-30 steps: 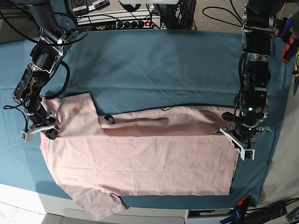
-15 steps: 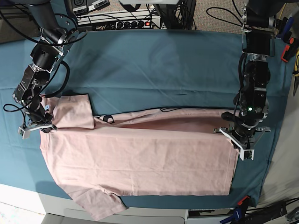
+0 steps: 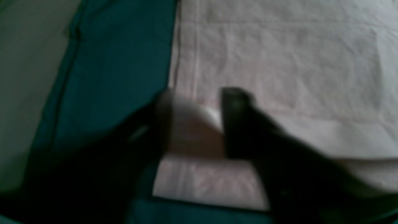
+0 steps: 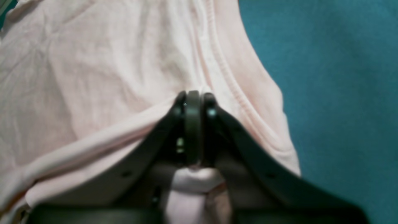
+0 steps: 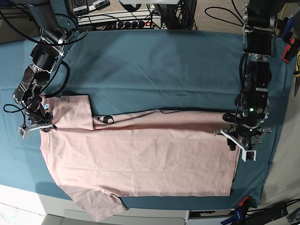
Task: Fold the T-shirt properly
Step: 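Fold the held shirt edge over the body with both grippers, then open both grippers and raise them off the folded shirt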
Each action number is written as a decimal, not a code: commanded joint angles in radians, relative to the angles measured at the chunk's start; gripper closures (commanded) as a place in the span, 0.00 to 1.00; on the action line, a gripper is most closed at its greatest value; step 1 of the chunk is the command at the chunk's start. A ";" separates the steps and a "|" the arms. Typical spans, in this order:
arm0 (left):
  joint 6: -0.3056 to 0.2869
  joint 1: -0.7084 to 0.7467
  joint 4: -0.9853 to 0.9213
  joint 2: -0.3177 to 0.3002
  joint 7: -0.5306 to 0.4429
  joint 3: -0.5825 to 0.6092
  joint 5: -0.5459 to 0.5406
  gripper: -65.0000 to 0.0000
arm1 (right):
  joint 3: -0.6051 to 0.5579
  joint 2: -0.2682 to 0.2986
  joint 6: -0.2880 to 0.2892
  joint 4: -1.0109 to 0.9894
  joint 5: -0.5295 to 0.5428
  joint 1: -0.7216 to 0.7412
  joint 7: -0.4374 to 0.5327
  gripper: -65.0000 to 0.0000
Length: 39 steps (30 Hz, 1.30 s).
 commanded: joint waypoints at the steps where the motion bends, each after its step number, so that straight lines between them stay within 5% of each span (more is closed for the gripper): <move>1: 0.003 -0.027 0.016 -0.010 -0.027 -0.006 0.009 0.46 | 0.002 0.022 0.005 0.016 0.007 0.027 0.024 0.66; 3: 0.002 -0.028 0.016 -0.011 -0.018 -0.006 0.021 0.42 | 0.002 0.022 0.004 0.016 0.007 0.027 0.034 0.53; 13: -0.016 -0.027 0.016 -0.077 0.099 -0.006 0.069 0.42 | 0.053 0.097 0.003 0.019 0.042 0.027 -0.023 0.53; 20: -0.160 -0.012 0.016 -0.137 0.201 -0.006 -0.040 0.42 | 0.275 0.202 0.132 0.018 0.368 0.027 -0.301 0.53; 25: -0.272 0.030 0.017 -0.131 0.239 -0.006 -0.181 0.42 | 0.287 0.267 0.215 0.016 0.585 -0.032 -0.500 0.53; 33: -0.444 0.117 0.064 -0.093 0.266 -0.006 -0.230 0.42 | 0.249 0.222 0.267 0.016 0.861 -0.247 -0.592 0.53; 39: -0.456 0.169 0.117 -0.090 0.264 -0.006 -0.229 0.42 | 0.384 0.124 0.278 0.015 0.931 -0.320 -0.594 0.53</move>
